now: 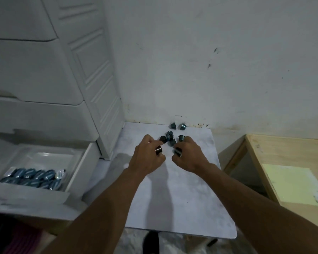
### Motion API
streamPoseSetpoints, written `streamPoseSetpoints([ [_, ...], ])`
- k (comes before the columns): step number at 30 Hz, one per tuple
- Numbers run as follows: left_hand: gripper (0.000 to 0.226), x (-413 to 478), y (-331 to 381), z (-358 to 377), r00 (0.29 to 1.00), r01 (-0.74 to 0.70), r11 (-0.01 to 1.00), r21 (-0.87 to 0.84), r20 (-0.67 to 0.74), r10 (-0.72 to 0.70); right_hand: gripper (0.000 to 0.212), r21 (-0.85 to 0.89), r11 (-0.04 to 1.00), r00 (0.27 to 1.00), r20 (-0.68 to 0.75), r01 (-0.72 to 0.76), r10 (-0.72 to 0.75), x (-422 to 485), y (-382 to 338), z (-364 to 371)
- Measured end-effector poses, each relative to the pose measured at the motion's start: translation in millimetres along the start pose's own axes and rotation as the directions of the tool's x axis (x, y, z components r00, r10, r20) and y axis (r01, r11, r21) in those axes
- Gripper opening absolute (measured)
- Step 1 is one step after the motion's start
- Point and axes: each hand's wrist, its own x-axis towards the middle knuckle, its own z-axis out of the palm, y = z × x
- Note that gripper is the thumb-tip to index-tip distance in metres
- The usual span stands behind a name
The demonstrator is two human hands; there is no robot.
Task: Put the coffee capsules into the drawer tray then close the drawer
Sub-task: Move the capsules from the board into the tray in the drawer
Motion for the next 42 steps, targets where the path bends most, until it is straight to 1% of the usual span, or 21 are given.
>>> streamPoseSetpoints([
  [1, 0.040, -8, 3, -4, 1.000, 0.001, 1.000, 0.003, -0.006, -0.001, 0.023, 0.002, 1.000, 1.000, -0.003, 0.003, -0.003, -7, -3, -2],
  [4, 0.046, -31, 8, -19, 1.000, 0.020, 1.000, 0.019, -0.009, -0.020, 0.040, 0.012, 1.000, 0.999, -0.032, 0.015, -0.015, -27, -14, -8],
  [5, 0.044, -39, 7, -23, 0.999, 0.026, 1.000, 0.019, -0.020, -0.025, 0.041, 0.012, 1.000, 0.999, -0.038, 0.023, -0.022, -33, -18, -10],
  [8, 0.035, -57, 4, -38, 0.999, 0.019, 0.998, 0.060, -0.049, -0.016, 0.035, -0.004, 0.998, 0.998, -0.039, 0.055, -0.055, -48, -32, -13],
  [11, 0.040, -71, -5, -53, 0.998, -0.025, 0.992, 0.123, -0.062, 0.033, 0.037, -0.008, 0.992, 0.991, -0.047, 0.122, -0.122, -53, -51, -14],
  [14, 0.047, -82, -19, -72, 0.998, 0.005, 0.984, 0.179, -0.065, 0.007, 0.046, 0.005, 0.985, 0.984, -0.047, 0.173, -0.173, -53, -77, -8],
  [16, 0.053, -91, -33, -85, 0.995, 0.051, 0.986, 0.160, -0.087, -0.038, 0.048, 0.021, 0.981, 0.981, -0.041, 0.190, -0.189, -49, -97, -3],
  [18, 0.054, -99, -47, -101, 0.990, 0.089, 0.989, 0.116, -0.124, -0.074, 0.044, 0.027, 0.976, 0.975, -0.040, 0.218, -0.217, -45, -121, 4],
  [25, 0.046, -120, -117, -171, 0.962, 0.218, 0.976, 0.023, -0.175, -0.211, 0.042, 0.083, 0.946, 0.949, -0.061, 0.313, -0.308, -22, -221, 46],
  [28, 0.043, -125, -158, -201, 0.951, 0.261, 0.965, -0.008, -0.168, -0.258, 0.044, 0.102, 0.946, 0.950, -0.077, 0.309, -0.302, -12, -267, 71],
  [34, 0.047, -131, -231, -250, 0.947, 0.282, 0.958, -0.051, -0.144, -0.287, 0.043, 0.123, 0.959, 0.966, -0.050, 0.257, -0.253, 11, -332, 123],
  [38, 0.047, -129, -271, -264, 0.947, 0.299, 0.954, -0.038, -0.111, -0.301, 0.043, 0.146, 0.967, 0.978, -0.026, 0.210, -0.208, 23, -361, 152],
  [40, 0.047, -125, -289, -268, 0.944, 0.318, 0.948, -0.008, -0.085, -0.318, 0.044, 0.157, 0.968, 0.981, -0.004, 0.194, -0.196, 32, -371, 164],
  [42, 0.044, -119, -306, -270, 0.949, 0.309, 0.951, 0.021, -0.072, -0.307, 0.043, 0.156, 0.970, 0.981, 0.015, 0.186, -0.191, 44, -379, 175],
])
